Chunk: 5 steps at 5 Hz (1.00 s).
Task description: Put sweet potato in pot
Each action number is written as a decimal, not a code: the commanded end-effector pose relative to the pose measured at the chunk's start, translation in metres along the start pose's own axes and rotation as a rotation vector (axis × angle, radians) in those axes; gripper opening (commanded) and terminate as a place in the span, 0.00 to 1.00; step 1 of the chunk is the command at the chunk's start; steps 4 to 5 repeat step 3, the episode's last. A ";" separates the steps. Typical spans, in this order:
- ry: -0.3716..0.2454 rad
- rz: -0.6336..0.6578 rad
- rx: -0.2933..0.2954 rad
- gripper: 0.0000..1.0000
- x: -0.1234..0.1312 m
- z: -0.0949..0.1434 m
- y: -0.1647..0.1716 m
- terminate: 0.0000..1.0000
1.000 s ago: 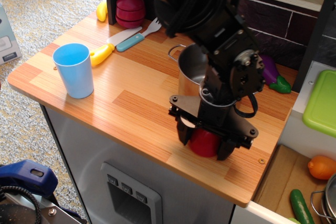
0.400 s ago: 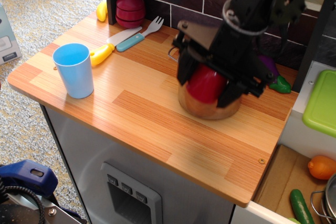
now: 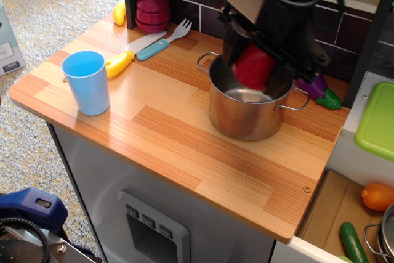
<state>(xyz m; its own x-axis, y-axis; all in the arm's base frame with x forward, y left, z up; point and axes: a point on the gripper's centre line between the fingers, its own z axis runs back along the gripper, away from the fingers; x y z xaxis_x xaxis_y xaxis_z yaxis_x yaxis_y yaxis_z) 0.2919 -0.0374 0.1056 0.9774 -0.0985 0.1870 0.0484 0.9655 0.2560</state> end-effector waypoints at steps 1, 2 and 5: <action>-0.073 -0.022 -0.042 1.00 0.015 0.001 0.007 0.00; -0.073 -0.022 -0.042 1.00 0.015 0.001 0.007 0.00; -0.073 -0.022 -0.042 1.00 0.015 0.001 0.007 1.00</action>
